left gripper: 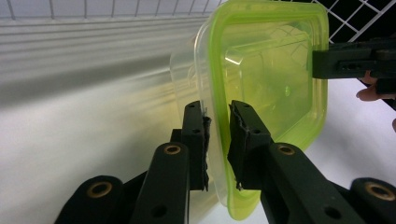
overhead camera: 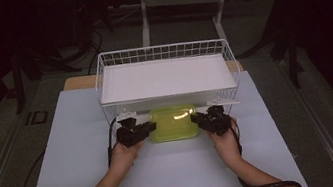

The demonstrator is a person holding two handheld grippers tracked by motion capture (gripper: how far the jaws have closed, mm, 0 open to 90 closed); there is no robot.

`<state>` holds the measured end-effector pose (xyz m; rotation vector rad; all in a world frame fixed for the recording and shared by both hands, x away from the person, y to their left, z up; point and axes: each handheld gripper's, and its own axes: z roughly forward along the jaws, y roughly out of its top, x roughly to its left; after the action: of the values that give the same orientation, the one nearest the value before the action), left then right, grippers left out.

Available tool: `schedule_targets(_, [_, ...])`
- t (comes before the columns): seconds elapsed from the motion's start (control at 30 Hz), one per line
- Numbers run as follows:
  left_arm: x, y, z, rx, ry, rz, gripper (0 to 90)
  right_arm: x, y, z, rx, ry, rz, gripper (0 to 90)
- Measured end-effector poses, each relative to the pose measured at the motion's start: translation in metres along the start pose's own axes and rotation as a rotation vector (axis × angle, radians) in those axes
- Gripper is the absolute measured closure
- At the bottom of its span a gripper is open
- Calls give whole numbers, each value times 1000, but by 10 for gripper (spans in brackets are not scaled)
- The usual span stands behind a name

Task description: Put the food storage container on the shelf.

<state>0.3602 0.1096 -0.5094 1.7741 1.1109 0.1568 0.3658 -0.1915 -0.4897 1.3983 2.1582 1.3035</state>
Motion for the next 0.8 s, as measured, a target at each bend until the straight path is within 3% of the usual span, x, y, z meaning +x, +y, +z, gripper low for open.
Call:
schedule_targets(0.1, [2, 1, 1, -11, 7, 11, 749, 0, 1, 2, -16, -22, -11, 709])
schedule_targets(0.27, [3, 1, 5, -29, 32, 33, 705, 2, 2, 7, -44, -76, -79, 660])
schedule_targets(0.37, [2, 2, 10, -33, 51, 48, 632, 4, 1, 11, -49, -111, -123, 577])
schedule_targets(0.43, [4, 2, 12, -48, 59, 36, 606, 5, 0, 13, -56, -136, -143, 561])
schedule_targets(0.53, [6, 2, 15, -60, 66, 0, 582, 3, -1, 16, -59, -146, -133, 530])
schedule_targets(0.6, [6, 3, 16, -64, 91, 45, 546, 1, -1, 17, -55, -154, -133, 496])
schedule_targets(0.8, [3, 5, 15, -74, 98, 48, 497, 3, 0, 16, -64, -156, -134, 464])
